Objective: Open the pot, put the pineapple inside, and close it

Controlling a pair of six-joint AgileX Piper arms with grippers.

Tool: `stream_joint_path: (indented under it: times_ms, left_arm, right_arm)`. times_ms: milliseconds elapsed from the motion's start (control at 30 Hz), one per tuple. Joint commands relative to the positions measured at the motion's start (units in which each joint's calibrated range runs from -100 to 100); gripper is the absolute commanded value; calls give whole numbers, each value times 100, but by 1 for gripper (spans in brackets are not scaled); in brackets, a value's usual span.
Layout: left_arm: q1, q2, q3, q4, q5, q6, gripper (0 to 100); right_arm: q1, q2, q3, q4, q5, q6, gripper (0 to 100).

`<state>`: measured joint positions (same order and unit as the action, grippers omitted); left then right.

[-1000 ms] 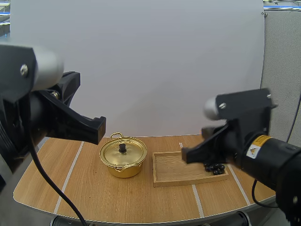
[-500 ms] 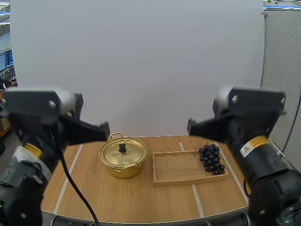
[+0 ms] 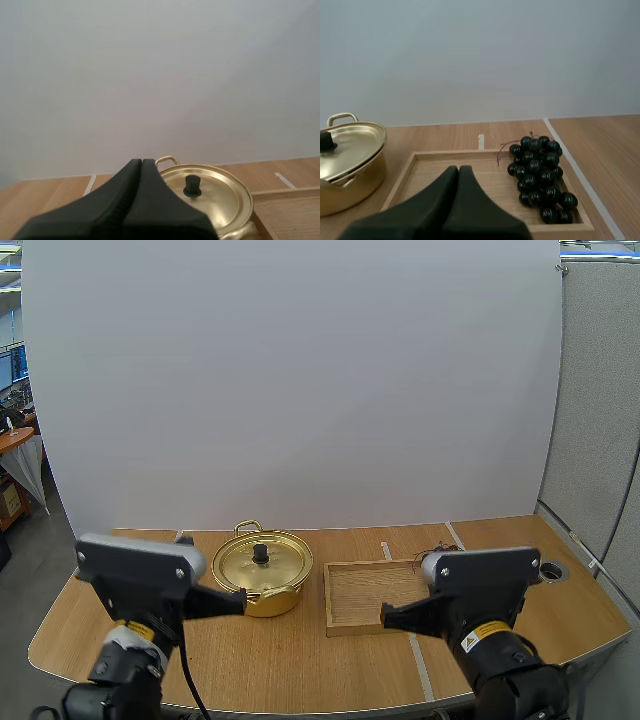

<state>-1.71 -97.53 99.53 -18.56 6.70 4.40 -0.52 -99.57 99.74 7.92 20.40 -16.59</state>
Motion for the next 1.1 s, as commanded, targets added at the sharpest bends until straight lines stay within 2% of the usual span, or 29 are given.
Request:
stream_joint_path:
  times_ms: [0, 233, 400, 700, 800, 967, 1067]
  left_arm:
    - [8, -32, 47, 0, 67, 19, 0]
    - [99, -32, 47, -22, 477, -293, 0]
    - [108, -32, 47, 108, 1264, -477, 0]
    - [108, -32, 47, 599, 1763, -546, 0]
    - [108, -32, 47, 666, 2144, -801, 0]
    - [227, -57, 47, 1050, 2305, -1554, 0]
    - [244, -57, 47, 1060, 2326, -1606, 0]
  right_arm:
    - [-28, -43, 26, -9, 126, 15, 0]
    - [-28, -43, 26, -9, 1106, 15, 0]
    - [-28, -43, 26, -9, 1106, 15, 0]
    - [-28, -43, 26, -9, 1125, 15, 0]
    - [-28, -43, 26, -9, 1139, 15, 0]
    - [-28, -43, 26, -9, 1139, 15, 0]
    - [-28, -43, 26, -9, 1139, 15, 0]
